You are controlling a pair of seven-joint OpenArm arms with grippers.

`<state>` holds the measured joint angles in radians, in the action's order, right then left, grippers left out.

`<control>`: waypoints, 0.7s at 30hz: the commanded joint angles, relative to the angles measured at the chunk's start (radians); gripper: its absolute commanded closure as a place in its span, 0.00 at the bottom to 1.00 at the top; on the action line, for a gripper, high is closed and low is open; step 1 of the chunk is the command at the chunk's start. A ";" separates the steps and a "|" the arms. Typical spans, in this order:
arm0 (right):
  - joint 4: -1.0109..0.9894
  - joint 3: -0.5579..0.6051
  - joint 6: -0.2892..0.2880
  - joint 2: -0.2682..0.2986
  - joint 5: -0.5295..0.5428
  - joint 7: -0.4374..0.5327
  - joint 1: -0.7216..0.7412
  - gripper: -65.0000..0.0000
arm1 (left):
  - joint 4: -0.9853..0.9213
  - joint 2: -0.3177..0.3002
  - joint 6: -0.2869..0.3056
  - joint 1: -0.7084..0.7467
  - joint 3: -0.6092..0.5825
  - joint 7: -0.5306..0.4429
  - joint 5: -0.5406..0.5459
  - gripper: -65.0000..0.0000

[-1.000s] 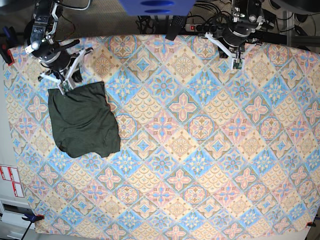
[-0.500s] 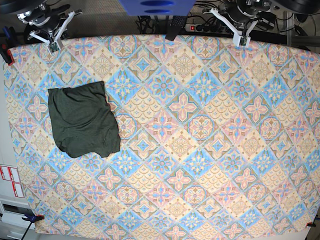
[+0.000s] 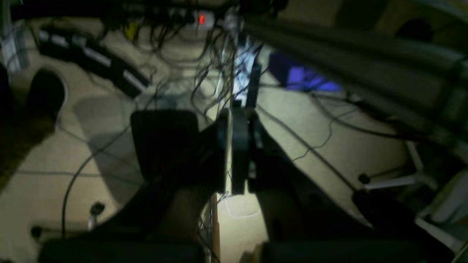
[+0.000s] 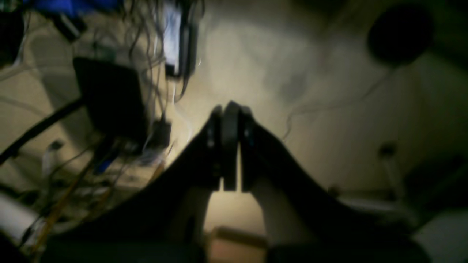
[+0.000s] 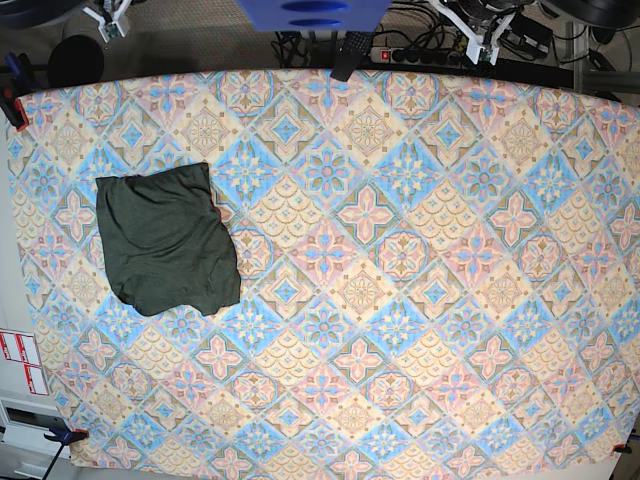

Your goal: Fold the T-shirt properly

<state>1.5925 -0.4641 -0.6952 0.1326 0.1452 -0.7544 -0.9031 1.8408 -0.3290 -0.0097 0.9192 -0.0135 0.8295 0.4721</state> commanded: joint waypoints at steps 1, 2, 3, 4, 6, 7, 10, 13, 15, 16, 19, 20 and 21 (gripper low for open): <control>-0.019 -0.008 -0.003 0.008 0.006 0.005 -0.017 1.00 | -0.020 -0.003 0.000 -0.001 0.001 -0.003 0.004 1.00; -0.047 -0.008 -0.003 0.008 0.006 0.005 -0.017 1.00 | -0.051 -0.002 0.000 -0.009 0.001 -0.006 0.004 1.00; -0.076 -0.008 -0.003 0.008 0.004 0.008 -0.011 1.00 | -0.086 -0.002 0.000 -0.018 -0.001 -0.025 0.004 1.00; -0.099 -0.008 -0.003 0.008 0.004 0.016 0.003 1.00 | -0.118 -0.002 0.000 -0.022 -0.009 -0.055 0.004 1.00; -0.152 -0.008 -0.003 0.008 0.001 0.031 0.029 1.00 | -0.197 -0.009 0.000 -0.028 -0.052 -0.146 0.004 1.00; -0.185 -0.008 -0.003 0.008 0.001 0.036 0.042 1.00 | -0.235 -0.014 0.000 -0.032 -0.076 -0.186 0.004 1.00; -0.301 -0.008 -0.003 0.008 0.000 0.040 0.103 1.00 | -0.366 -0.031 -0.002 -0.067 -0.156 -0.292 -0.025 1.00; -0.406 -0.008 -0.003 0.009 0.000 0.042 0.154 1.00 | -0.499 -0.031 -0.003 -0.110 -0.225 -0.350 -0.063 1.00; -0.472 -0.006 -0.003 0.009 -0.002 0.059 0.181 1.00 | -0.582 -0.026 -0.003 -0.140 -0.262 -0.404 -0.066 1.00; -0.505 -0.005 -0.003 0.009 -0.003 0.077 0.194 1.00 | -0.619 -0.017 -0.003 -0.151 -0.282 -0.425 -0.071 1.00; -0.620 0.057 -0.003 0.011 -0.065 0.172 0.238 1.00 | -0.734 -0.002 -0.003 -0.197 -0.305 -0.497 -0.072 1.00; -0.657 0.083 -0.003 0.011 -0.092 0.212 0.255 1.00 | -0.774 0.005 -0.003 -0.214 -0.317 -0.520 -0.072 1.00; -0.699 0.104 -0.003 0.011 -0.117 0.250 0.273 1.00 | -0.810 0.015 -0.003 -0.231 -0.336 -0.543 -0.072 1.00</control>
<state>0.8837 -0.3546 -0.6868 0.1360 0.0193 -0.4931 -0.6140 1.0210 -0.3122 -0.0128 0.6781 -0.3481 0.2913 0.4007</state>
